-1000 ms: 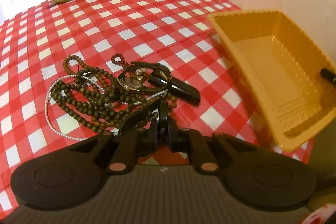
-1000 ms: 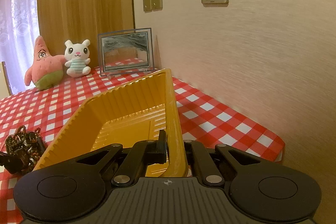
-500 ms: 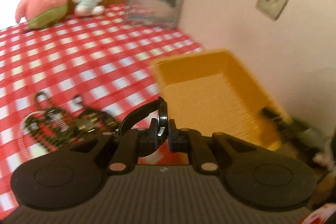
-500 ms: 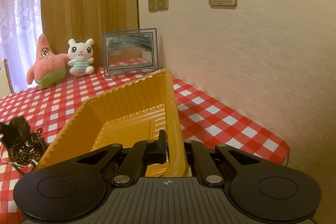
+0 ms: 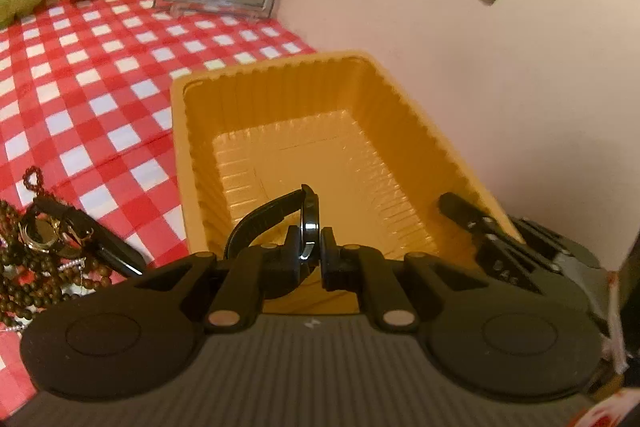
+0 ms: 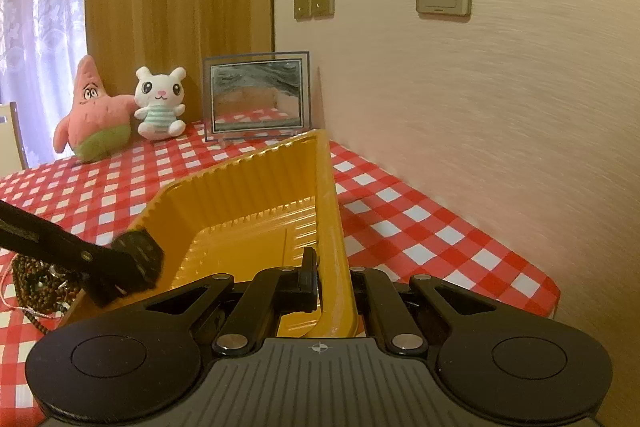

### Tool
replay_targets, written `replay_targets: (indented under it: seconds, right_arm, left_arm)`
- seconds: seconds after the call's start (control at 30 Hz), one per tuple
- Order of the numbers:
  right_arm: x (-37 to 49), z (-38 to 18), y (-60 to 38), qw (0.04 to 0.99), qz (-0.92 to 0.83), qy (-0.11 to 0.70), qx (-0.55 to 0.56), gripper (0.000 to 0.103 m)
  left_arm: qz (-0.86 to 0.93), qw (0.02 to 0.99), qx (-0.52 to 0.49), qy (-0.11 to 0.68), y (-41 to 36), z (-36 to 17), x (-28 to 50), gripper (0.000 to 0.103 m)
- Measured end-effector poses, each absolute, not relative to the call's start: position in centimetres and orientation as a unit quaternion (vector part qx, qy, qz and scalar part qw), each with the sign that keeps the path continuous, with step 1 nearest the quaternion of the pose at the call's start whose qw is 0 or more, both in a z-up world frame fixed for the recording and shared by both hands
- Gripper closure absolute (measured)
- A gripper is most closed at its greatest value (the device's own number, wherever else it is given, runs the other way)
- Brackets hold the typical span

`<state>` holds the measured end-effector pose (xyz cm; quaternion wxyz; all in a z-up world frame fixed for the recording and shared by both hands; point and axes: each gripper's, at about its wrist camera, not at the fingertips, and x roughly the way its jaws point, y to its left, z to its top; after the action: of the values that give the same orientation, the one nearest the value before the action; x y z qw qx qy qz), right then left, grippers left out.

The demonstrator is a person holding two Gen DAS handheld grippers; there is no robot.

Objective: Organize jewelry
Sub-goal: 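Carry the black watch over the tray and open the left tool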

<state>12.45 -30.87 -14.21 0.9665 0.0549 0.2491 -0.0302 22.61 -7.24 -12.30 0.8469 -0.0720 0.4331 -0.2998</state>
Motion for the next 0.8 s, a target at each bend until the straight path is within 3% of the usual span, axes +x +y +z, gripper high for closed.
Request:
replay_targets:
  seconds: [0.13, 0.27, 0.57, 0.8]
  right_arm:
    - [12.6, -14.3, -30.8, 0.967, -0.029, 0.248, 0.052, 0.099]
    - [12.8, -14.3, -30.6, 0.967, -0.029, 0.249, 0.049, 0.099]
    - [13.1, -14.1, -30.2, 0.967, -0.031, 0.248, 0.036, 0.099]
    - [12.8, -14.1, -30.4, 0.967, -0.044, 0.249, 0.031, 0.099]
  left_arm:
    - [-0.293, 0.849, -0.07, 0.434, -7.2, -12.5, 23.0, 0.094]
    - [-0.305, 0.852, -0.08, 0.418, -6.9, -11.4, 22.6, 0.081]
    - [-0.279, 0.875, -0.083, 0.387, -2.3, -9.3, 21.3, 0.081]
    - [-0.191, 0.898, -0.024, 0.395, 3.7, -10.3, 20.3, 0.081]
